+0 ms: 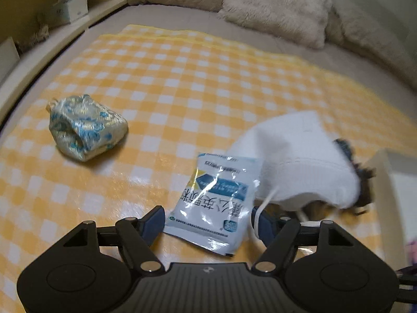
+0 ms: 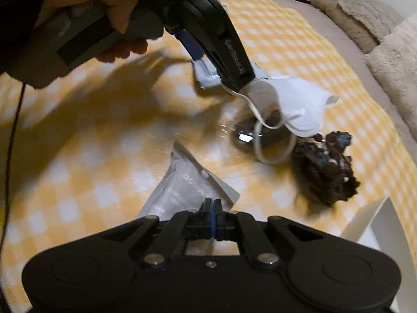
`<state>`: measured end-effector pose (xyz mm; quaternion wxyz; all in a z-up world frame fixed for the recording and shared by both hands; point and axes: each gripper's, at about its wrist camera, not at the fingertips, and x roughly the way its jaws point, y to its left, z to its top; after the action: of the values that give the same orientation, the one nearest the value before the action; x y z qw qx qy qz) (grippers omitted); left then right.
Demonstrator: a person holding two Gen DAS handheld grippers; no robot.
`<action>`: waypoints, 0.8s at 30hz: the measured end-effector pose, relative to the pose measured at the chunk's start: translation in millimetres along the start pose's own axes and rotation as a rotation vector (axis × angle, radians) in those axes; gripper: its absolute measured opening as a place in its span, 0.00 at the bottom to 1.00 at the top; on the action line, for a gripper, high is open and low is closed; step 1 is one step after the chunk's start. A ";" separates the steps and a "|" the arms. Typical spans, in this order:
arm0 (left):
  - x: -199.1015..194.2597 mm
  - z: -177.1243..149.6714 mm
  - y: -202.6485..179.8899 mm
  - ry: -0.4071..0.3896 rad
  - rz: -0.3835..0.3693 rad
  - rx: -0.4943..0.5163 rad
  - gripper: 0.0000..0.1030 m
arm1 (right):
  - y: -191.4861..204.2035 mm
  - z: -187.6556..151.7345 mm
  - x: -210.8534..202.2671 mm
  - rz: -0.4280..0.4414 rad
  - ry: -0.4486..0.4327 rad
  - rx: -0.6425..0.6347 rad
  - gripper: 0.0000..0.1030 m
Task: Organize soft objects
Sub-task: 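Grasp the grey acoolia packet with right tool while left tool grasps the white-blue sachet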
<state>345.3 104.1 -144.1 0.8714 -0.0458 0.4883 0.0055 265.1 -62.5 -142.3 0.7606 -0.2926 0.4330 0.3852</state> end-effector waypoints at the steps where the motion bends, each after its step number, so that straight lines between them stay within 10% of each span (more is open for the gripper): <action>1: -5.4 -0.8 4.7 -0.013 -0.038 -0.025 0.90 | -2.6 1.1 -2.4 0.014 -0.004 0.022 0.03; 8: -32.1 1.3 25.9 -0.123 -0.091 -0.086 0.95 | -14.7 7.4 -27.2 0.024 -0.063 0.132 0.22; 24: 16.0 10.5 -23.0 -0.046 0.008 0.226 0.96 | -19.9 -10.7 -13.7 0.225 0.043 0.238 0.86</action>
<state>363.8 81.4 -150.5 0.8819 0.0550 0.4661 -0.0450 272.6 -85.9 -132.9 0.7325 -0.1582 0.5219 0.4075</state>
